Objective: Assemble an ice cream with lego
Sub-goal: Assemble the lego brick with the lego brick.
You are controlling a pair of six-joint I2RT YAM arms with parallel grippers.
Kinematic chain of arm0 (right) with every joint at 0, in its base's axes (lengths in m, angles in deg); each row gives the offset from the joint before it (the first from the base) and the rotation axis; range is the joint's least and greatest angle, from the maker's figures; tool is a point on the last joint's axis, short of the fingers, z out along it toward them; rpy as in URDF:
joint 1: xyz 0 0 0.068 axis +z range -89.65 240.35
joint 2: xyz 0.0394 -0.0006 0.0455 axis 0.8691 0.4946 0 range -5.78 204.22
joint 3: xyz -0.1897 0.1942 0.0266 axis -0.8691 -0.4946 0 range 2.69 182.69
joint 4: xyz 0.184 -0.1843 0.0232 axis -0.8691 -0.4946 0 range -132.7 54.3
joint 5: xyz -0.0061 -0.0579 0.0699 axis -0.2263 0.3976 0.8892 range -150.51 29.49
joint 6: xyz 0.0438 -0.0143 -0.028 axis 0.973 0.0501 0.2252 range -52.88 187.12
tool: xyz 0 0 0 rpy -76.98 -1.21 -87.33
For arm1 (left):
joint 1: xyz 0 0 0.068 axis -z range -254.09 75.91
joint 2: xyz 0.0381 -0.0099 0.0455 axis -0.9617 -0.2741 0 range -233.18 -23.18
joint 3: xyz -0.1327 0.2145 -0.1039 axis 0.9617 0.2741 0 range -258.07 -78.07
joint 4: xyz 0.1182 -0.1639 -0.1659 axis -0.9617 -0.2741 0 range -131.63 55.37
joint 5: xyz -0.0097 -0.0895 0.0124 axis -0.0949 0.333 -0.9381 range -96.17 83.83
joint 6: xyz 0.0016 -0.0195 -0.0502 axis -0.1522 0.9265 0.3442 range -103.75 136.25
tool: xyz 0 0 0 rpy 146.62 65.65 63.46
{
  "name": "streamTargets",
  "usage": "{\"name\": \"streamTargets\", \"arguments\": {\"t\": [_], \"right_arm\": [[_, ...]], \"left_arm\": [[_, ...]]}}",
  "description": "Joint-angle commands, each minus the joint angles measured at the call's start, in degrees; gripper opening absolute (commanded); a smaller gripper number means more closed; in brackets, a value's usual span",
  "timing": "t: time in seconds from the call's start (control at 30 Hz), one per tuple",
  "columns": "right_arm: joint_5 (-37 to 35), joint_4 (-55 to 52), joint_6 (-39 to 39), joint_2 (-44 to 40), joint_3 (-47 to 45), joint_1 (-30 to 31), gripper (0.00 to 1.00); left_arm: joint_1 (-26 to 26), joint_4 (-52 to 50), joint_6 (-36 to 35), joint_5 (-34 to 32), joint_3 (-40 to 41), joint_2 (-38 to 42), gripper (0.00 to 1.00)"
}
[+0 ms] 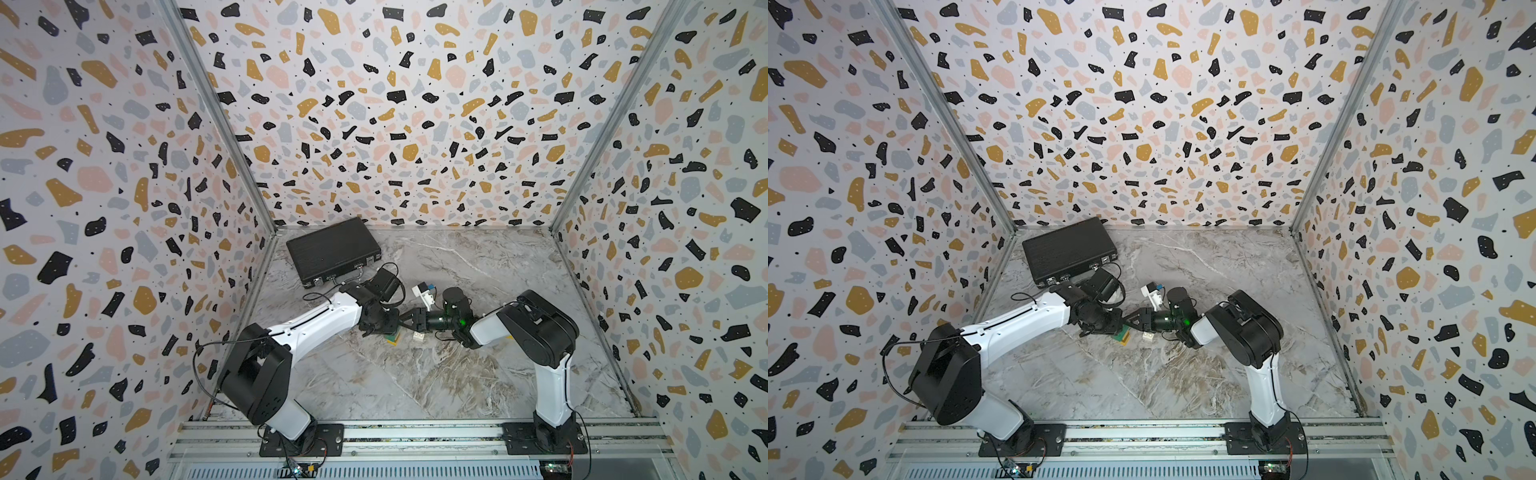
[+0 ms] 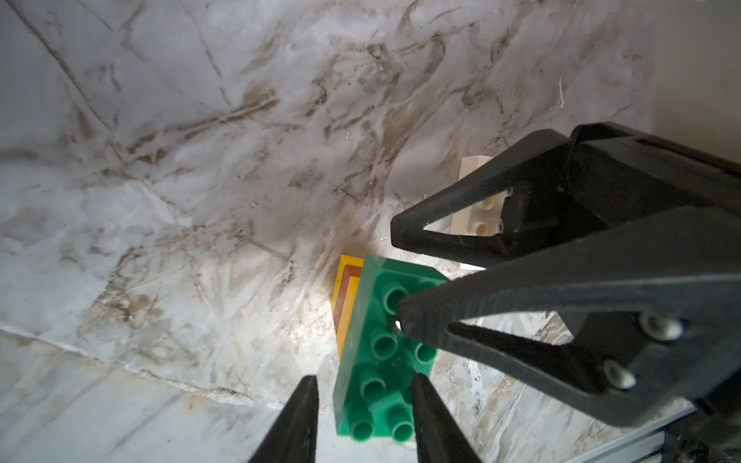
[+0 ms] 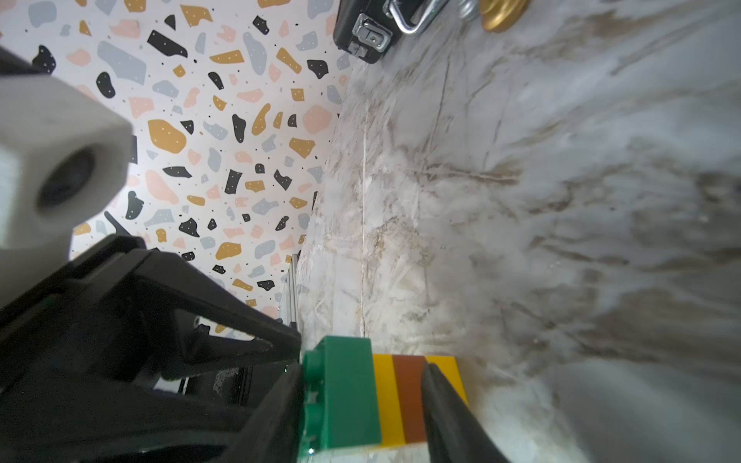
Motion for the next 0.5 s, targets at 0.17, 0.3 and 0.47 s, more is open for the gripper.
{"name": "streamTargets", "arguments": {"t": [0.17, 0.3, 0.47], "right_arm": [[-4.65, -12.63, -2.93, -4.62, -1.22, 0.63, 0.71], [-6.74, -16.15, -2.68, -7.94, 0.43, 0.63, 0.75], [-11.66, -23.01, -2.14, -12.42, 2.60, -0.11, 0.78]], "left_arm": [[-0.46, 0.68, -0.36, 0.41, 0.14, 1.00, 0.42], [-0.47, 0.69, -0.60, 0.77, -0.15, 2.20, 0.43], [-0.41, 0.61, -0.34, 0.92, -0.24, 4.84, 0.54]]}}
